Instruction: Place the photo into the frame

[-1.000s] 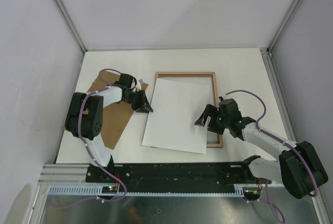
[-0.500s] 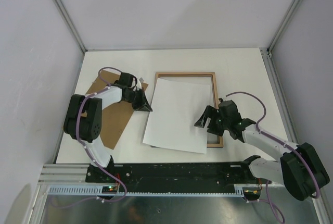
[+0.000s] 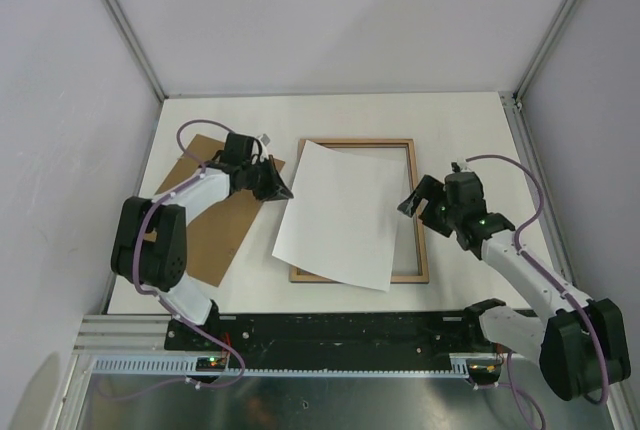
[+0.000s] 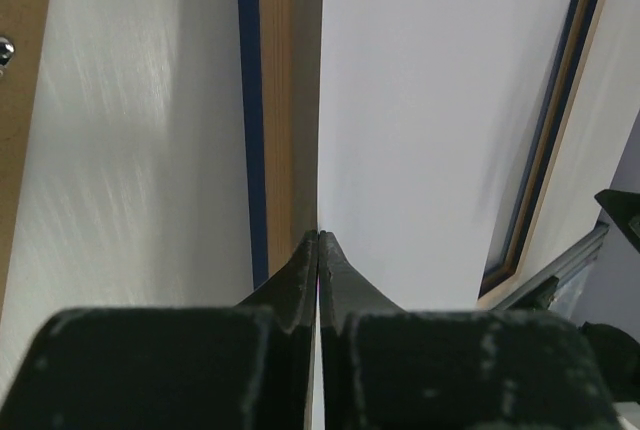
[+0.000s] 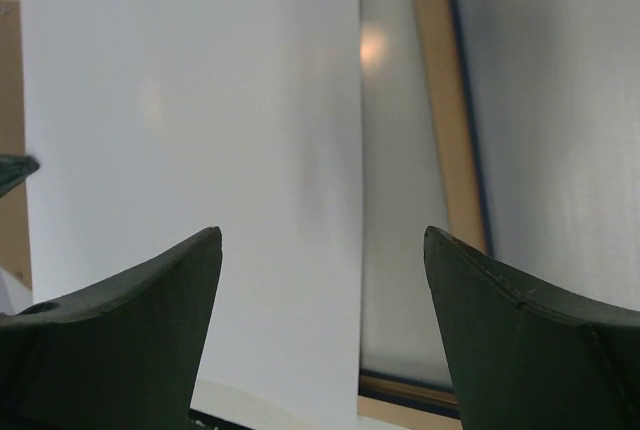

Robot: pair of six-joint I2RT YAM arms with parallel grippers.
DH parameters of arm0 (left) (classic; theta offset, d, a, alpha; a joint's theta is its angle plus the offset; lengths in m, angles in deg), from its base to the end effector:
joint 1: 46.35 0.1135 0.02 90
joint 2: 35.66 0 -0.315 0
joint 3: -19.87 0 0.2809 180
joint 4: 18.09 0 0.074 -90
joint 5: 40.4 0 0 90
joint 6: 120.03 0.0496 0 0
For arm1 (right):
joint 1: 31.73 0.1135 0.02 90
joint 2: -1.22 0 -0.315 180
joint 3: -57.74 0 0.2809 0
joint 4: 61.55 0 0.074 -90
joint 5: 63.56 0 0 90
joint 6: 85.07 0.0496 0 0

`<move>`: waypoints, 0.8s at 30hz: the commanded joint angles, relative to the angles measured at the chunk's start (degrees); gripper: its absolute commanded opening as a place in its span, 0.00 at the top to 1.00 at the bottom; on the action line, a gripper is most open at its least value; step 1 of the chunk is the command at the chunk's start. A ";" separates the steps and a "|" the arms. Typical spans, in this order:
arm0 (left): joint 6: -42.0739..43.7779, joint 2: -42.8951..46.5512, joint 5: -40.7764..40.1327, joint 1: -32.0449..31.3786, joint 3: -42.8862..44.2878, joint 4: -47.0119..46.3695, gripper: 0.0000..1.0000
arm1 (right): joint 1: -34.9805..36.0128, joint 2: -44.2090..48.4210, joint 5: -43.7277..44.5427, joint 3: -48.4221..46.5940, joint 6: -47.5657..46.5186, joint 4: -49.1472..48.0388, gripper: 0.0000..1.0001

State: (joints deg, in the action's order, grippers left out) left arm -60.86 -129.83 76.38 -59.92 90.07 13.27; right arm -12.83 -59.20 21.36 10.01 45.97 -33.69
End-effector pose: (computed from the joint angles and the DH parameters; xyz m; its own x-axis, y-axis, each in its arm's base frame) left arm 0.3514 -0.1078 0.2163 -0.9215 -0.2482 -0.2986 -0.0159 0.7924 -0.6097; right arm 0.2184 0.0794 0.2455 -0.7175 0.4456 -0.5353 0.1125 0.8326 0.5423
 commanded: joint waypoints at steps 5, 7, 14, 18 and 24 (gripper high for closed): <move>-7.38 3.95 -6.65 -3.41 -4.19 -10.72 1.00 | -5.06 -1.40 2.49 -1.59 -3.35 1.75 0.14; -8.83 4.64 -8.28 -4.44 -5.42 -12.82 1.00 | -5.84 -1.79 2.11 -1.58 -3.51 1.49 0.14; -13.37 9.36 -15.72 -7.37 -11.07 -18.35 1.00 | -6.57 -3.32 1.51 -1.59 -3.84 0.73 0.14; -15.25 13.63 -20.07 -7.87 -15.20 -22.00 1.00 | -6.67 -4.82 1.28 -1.52 -3.76 -0.26 0.14; -16.60 17.96 -24.29 -8.29 -19.58 -25.34 1.00 | -6.94 -6.80 0.74 -1.56 -3.36 -1.74 0.14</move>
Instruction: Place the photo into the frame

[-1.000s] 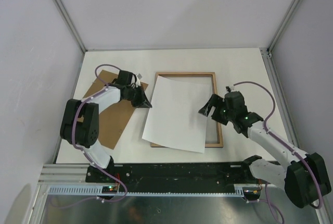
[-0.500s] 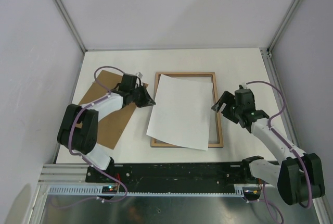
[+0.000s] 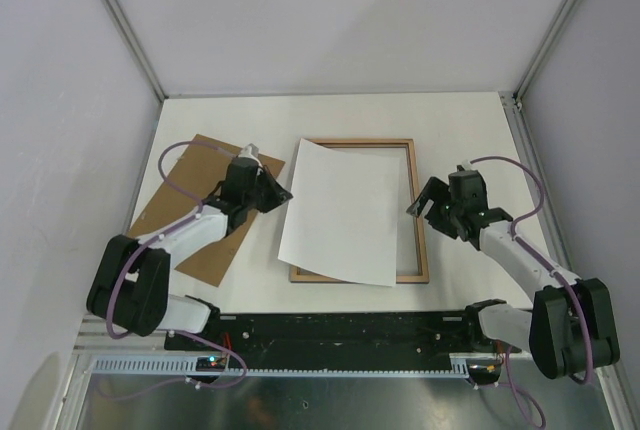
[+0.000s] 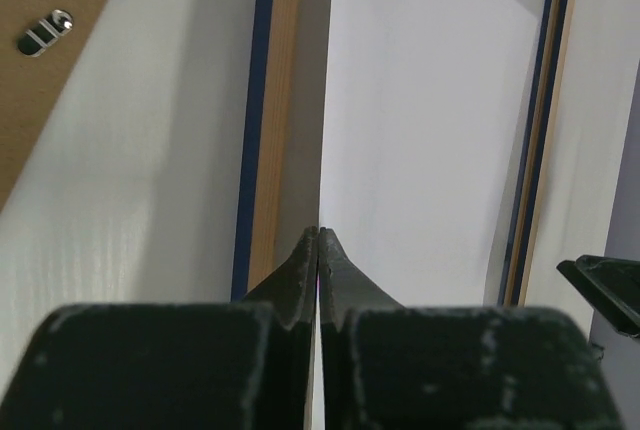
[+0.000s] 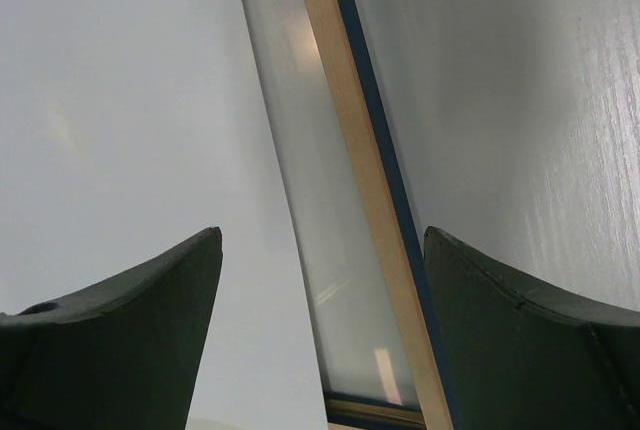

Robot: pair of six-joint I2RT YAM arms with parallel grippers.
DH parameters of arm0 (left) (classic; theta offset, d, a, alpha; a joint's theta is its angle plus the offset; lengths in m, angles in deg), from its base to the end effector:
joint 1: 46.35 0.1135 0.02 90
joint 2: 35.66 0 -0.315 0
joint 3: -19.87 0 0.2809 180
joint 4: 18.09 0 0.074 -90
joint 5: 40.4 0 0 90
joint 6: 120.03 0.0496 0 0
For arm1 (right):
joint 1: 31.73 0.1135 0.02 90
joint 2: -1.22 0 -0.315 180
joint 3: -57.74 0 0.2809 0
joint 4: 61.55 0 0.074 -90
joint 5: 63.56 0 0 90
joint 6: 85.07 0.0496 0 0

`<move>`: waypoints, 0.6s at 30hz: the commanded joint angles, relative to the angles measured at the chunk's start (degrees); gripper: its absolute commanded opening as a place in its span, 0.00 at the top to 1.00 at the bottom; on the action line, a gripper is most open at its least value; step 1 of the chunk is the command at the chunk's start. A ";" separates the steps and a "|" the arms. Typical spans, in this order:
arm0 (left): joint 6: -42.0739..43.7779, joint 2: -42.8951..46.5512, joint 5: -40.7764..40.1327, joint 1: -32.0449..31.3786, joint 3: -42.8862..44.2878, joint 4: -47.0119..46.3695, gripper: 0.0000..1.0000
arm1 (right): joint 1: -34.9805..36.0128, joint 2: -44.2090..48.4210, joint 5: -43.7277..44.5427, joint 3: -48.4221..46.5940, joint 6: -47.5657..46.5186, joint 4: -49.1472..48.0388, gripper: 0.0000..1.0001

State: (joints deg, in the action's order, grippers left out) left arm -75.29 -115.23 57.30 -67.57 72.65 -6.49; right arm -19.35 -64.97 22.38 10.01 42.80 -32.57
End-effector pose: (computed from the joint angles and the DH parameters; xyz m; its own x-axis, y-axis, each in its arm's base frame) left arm 0.2868 -0.1185 0.2202 -0.7318 -0.4710 -0.4926 -0.0898 0.7832 -0.6153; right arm 0.2364 0.0555 0.2218 -0.7279 0.4671 -0.5019 0.2359 0.8580 0.4564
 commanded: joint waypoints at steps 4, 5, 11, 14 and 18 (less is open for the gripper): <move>-2.74 3.24 -6.54 -1.91 -3.29 -7.31 1.00 | -0.38 -2.46 -0.53 -1.48 0.03 -3.75 0.15; -2.87 3.00 -7.04 -2.48 -3.37 -7.55 1.00 | -0.41 -2.72 -0.35 -1.50 0.06 -3.87 0.15; -4.48 2.49 -12.55 -5.36 -3.94 -9.49 1.00 | -1.56 -3.87 0.33 -1.36 0.41 -4.95 0.15; -4.97 1.92 -14.45 -6.92 -3.98 -10.58 1.00 | -2.30 -4.50 -0.38 -1.39 0.47 -5.72 0.15; -5.30 0.57 -16.15 -8.73 -3.68 -11.18 1.00 | -3.23 -5.43 -0.90 -1.30 0.53 -6.34 0.15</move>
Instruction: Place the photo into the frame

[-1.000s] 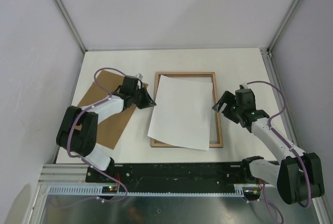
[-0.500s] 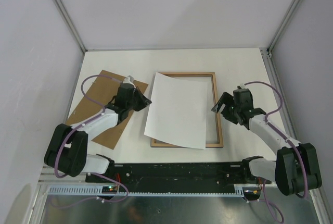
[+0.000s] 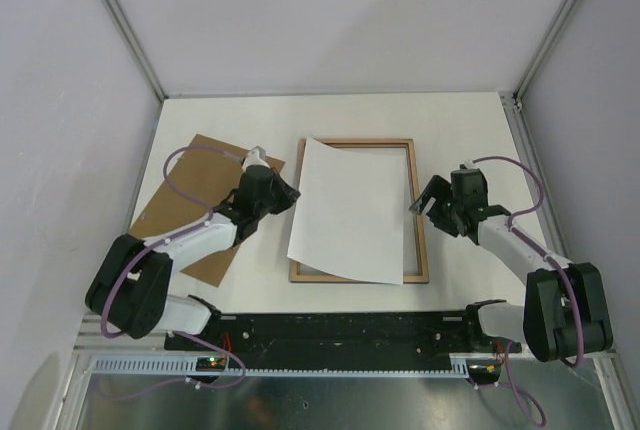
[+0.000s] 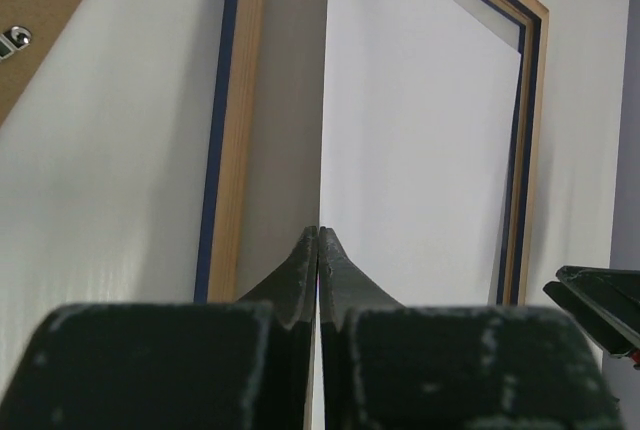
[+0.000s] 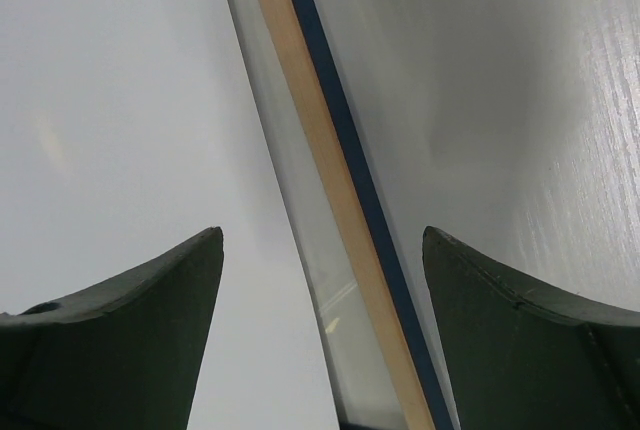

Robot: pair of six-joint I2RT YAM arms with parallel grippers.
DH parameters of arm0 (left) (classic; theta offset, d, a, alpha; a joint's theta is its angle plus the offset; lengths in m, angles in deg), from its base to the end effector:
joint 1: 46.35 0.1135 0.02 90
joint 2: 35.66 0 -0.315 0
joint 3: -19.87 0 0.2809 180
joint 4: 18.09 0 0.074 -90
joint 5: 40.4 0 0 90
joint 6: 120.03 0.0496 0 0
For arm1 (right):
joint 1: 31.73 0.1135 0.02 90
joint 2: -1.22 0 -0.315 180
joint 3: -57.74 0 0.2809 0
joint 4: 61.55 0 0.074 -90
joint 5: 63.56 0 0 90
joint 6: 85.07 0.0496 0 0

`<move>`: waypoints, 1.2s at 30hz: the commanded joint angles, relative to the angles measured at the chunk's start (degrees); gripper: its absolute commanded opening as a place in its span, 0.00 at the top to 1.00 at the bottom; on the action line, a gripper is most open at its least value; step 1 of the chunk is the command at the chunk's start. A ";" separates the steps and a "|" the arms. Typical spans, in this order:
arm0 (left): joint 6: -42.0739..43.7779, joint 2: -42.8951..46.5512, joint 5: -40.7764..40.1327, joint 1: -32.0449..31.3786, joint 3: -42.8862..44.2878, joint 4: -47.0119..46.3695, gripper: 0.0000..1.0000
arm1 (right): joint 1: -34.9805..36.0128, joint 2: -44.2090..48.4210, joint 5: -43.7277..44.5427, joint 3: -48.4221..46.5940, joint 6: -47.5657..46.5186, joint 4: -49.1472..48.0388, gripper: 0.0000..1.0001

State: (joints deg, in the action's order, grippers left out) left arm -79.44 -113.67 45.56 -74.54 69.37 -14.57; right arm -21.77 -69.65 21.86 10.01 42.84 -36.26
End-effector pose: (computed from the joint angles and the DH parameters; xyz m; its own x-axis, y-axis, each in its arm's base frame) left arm 0.2714 -0.1415 0.2221 -0.6220 -0.5261 -0.5800 -0.0826 0.7807 -0.6195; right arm 0.2524 0.0483 0.2084 -0.7194 0.4955 -0.4868 0.2756 0.8469 0.4548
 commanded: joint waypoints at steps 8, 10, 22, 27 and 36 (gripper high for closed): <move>-1.04 -0.56 -10.87 -2.92 -1.54 -3.85 1.00 | -1.37 -2.58 -1.76 -1.41 0.68 -4.03 0.16; -1.00 -0.62 -11.65 -2.88 -1.74 -4.45 1.00 | -1.35 -2.95 -1.93 -1.42 0.68 -4.20 0.16; -3.45 -3.20 -12.60 -3.07 -4.12 -8.22 1.00 | 3.14 4.64 1.27 -1.36 0.28 3.20 0.18; -3.95 -4.05 -12.77 -4.21 -4.36 -9.07 1.00 | 9.69 11.13 3.82 -0.05 1.98 9.29 0.18; -4.25 -4.73 -12.67 -4.59 -4.36 -9.62 1.00 | 20.37 15.76 5.99 4.74 8.44 12.98 0.18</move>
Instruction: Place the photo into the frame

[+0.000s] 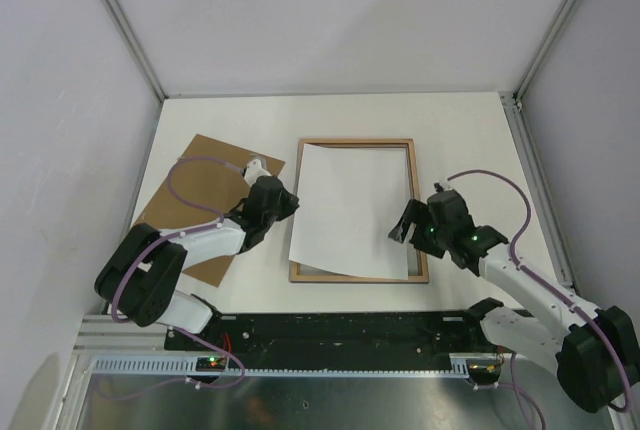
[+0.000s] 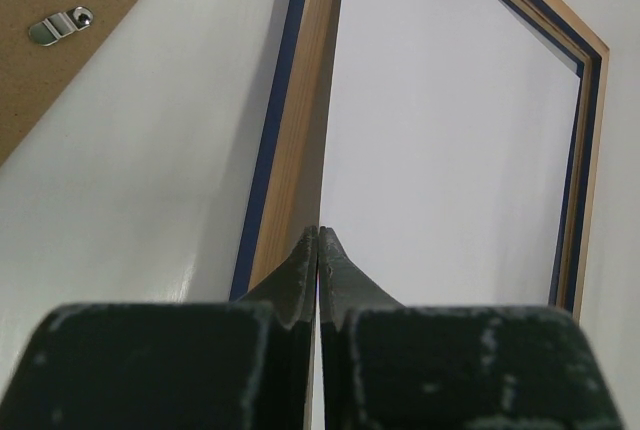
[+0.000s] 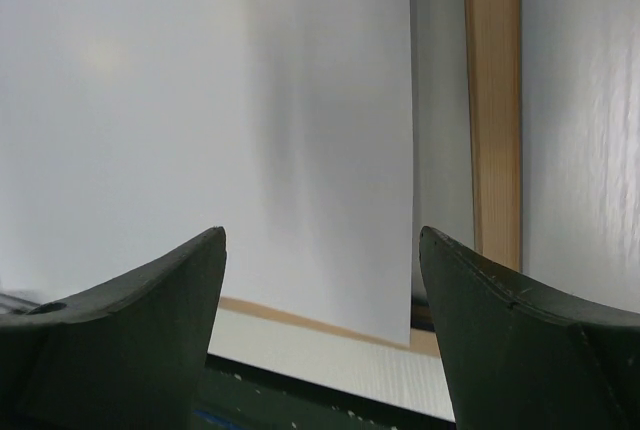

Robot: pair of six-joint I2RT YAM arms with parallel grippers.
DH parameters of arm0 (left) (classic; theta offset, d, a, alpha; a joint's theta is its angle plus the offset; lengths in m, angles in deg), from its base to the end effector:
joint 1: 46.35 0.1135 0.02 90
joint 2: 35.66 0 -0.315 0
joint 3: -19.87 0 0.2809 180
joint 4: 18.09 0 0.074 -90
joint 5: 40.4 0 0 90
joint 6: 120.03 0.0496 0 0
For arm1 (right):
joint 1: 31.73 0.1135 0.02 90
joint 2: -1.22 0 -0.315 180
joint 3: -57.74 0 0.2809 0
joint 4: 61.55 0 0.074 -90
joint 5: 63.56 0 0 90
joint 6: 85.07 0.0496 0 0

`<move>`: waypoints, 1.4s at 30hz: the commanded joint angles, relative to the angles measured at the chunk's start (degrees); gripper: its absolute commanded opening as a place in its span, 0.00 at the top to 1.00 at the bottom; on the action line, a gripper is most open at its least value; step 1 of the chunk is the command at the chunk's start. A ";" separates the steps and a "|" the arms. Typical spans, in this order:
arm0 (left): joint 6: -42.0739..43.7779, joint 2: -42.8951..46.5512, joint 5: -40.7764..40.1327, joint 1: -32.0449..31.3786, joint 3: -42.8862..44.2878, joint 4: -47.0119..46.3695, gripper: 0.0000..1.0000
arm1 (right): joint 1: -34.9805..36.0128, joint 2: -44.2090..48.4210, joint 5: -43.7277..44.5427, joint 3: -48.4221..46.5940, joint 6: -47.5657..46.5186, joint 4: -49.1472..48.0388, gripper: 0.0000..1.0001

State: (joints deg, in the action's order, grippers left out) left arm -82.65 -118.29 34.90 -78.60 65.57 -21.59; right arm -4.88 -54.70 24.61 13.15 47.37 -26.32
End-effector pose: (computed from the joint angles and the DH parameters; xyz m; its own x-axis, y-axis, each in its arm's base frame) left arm 0.2655 -0.1526 0.1899 -0.5507 -0.5614 -0.6177 -0.1656 0.7988 -0.5783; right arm 0.1812 0.0935 0.2295 -0.7959 0.3530 -0.4918 0.0896 0.8721 0.4811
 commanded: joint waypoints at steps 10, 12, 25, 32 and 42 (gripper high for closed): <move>-1.10 0.26 -1.76 -0.53 -0.99 -2.61 1.00 | 10.75 -0.97 6.74 3.68 8.52 3.14 0.17; -1.09 0.21 -1.61 -0.53 -1.01 -2.60 1.00 | 11.20 -1.21 7.10 4.23 8.93 2.53 0.17; -0.95 -0.02 -1.22 -0.59 -0.76 -2.54 1.00 | 10.82 -3.56 5.39 5.62 9.21 -2.67 0.17; -0.69 -0.58 -1.15 -0.57 -0.29 -2.58 1.00 | 7.38 -3.92 1.86 5.62 8.08 -5.48 0.18; -0.20 -2.47 -0.76 -0.65 0.96 -2.91 1.00 | 0.20 -6.62 -4.94 5.28 4.88 -10.37 0.18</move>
State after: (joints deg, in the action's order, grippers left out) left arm -82.74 -119.86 34.96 -78.71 65.02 -22.31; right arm -3.06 -59.86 22.89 18.66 54.10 -32.64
